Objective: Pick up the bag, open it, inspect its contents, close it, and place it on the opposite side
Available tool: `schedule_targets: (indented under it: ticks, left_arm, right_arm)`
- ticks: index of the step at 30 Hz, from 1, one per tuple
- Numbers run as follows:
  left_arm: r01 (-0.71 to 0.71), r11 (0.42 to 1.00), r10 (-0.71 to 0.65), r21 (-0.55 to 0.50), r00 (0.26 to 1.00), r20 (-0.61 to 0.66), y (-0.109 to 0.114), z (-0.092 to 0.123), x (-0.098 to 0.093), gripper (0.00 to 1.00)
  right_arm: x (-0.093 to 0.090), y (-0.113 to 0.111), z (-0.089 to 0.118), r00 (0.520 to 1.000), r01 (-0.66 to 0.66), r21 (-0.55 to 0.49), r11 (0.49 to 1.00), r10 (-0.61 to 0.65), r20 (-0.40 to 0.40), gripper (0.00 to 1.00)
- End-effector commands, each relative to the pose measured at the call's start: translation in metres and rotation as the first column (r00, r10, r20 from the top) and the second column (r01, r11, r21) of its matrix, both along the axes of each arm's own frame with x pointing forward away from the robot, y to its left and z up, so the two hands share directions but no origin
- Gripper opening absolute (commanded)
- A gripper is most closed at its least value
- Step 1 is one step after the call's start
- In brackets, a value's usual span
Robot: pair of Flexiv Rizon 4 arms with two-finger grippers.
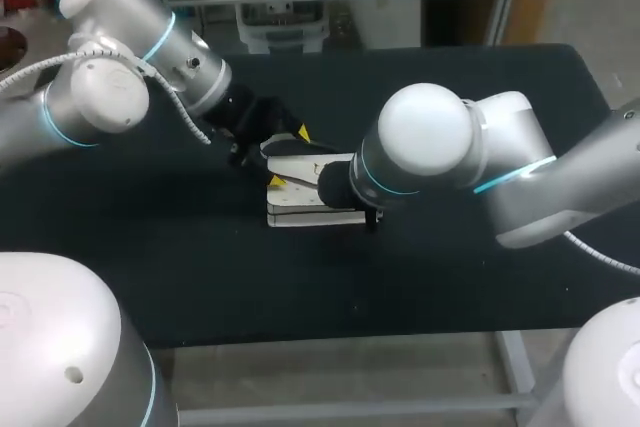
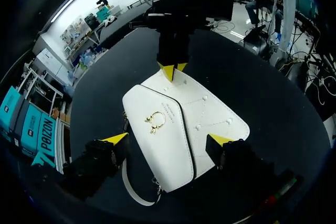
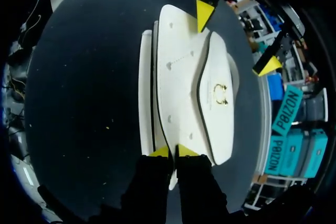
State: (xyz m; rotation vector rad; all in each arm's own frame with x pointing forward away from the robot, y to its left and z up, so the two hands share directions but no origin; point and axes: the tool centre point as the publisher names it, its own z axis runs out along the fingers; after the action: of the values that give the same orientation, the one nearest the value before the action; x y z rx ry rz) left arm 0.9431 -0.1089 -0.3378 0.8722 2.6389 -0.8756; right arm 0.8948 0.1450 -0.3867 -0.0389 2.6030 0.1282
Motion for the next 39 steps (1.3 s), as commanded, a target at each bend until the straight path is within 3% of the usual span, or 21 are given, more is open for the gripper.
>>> schedule_targets:
  ticks: [1,7,9,17,21,26,27,31,39]
  left_arm:
    - [-0.004,0.998,0.009,-0.064,0.997,0.078,0.0,-0.001,-0.022,1.0]
    - [0.035,0.997,-0.025,-0.065,0.989,0.149,-0.015,-0.007,-0.032,0.95]
    - [0.046,0.996,-0.032,-0.074,0.984,0.174,-0.02,-0.011,-0.031,0.85]
    - [0.058,0.992,-0.024,-0.112,0.959,0.283,-0.026,-0.023,-0.023,0.66]
    - [0.049,0.992,-0.005,-0.12,0.94,0.342,-0.025,-0.027,-0.019,0.5]
    - [-0.016,0.993,0.064,-0.121,0.911,0.406,-0.025,-0.029,-0.009,0.48]
    - [-0.028,0.992,0.078,-0.126,0.91,0.408,-0.025,-0.029,-0.005,0.42]
    - [-0.075,0.987,0.127,-0.143,0.905,0.406,-0.024,-0.024,0.007,0.0]
    - [-0.123,0.975,0.176,-0.187,0.938,0.298,-0.015,-0.004,0.012,0.0]
  right_arm:
    - [-0.001,0.0,-0.005,1.0,0.0,0.004,1.0,0.0,0.007,0.0]
    - [-0.001,0.0,-0.005,1.0,0.0,0.004,1.0,0.0,0.007,0.0]
    - [-0.001,0.0,-0.005,1.0,0.0,0.004,1.0,0.0,0.007,0.0]
    - [-0.001,0.0,-0.005,1.0,0.0,0.004,1.0,0.0,0.007,0.0]
    - [-0.001,0.0,-0.005,1.0,0.0,0.004,1.0,0.0,0.007,0.0]
    - [-0.001,0.0,-0.005,1.0,0.0,0.004,1.0,0.0,0.007,0.0]
    - [-0.001,0.0,-0.005,1.0,0.0,0.004,1.0,0.0,0.007,0.0]
    - [-0.001,0.0,-0.005,1.0,0.0,0.004,1.0,0.0,0.007,0.0]
    - [-0.001,0.0,-0.005,1.0,0.0,0.004,1.0,0.0,0.007,0.0]
